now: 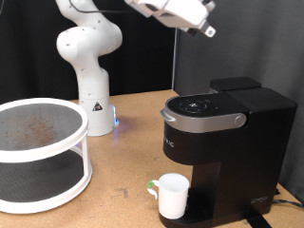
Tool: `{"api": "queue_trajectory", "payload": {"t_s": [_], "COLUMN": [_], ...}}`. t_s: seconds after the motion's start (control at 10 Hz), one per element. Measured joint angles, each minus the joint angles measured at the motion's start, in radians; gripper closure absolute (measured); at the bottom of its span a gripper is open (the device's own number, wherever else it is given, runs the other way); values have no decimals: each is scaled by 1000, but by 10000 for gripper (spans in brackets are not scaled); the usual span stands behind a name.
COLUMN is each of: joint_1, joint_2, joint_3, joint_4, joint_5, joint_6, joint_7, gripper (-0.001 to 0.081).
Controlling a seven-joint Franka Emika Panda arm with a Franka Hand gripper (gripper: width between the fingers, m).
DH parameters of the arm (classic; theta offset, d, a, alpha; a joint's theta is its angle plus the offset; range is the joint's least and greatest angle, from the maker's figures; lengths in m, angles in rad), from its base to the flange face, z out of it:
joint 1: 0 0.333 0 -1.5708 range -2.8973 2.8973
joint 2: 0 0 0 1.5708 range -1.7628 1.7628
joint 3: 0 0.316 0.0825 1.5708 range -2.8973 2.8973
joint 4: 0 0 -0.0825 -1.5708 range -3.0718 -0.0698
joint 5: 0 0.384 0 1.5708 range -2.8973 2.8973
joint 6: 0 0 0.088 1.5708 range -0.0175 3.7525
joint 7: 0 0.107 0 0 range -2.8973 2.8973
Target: Make a cup of coffee with the keurig machine
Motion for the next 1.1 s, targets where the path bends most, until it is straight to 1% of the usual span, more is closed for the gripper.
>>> {"api": "queue_trajectory", "payload": {"t_s": [0.1,0.2,0.3,0.4,0.5,0.6,0.7,0.8,0.9,1.0,1.1], "joint_1": [6,5,5,-4,-20,-36,-39,-39,-39,-39,-41], "joint_2": [43,40,35,33,35,43,58,84,142,138,128], "joint_3": [-2,-2,0,16,50,81,93,86,70,73,88], "joint_4": [34,30,22,15,15,29,67,126,198,186,154], "joint_5": [1,1,-16,-97,-213,-336,-417,-426,-424,-424,-461], "joint_6": [-21,-17,-12,17,37,23,-65,-195,-303,-259,-148], "joint_7": [22,9,-53,-84,-74,-58,-45,-9,13,2,-33], "gripper": [1,1,1,1,1,1,1,1,1,1,1]}}
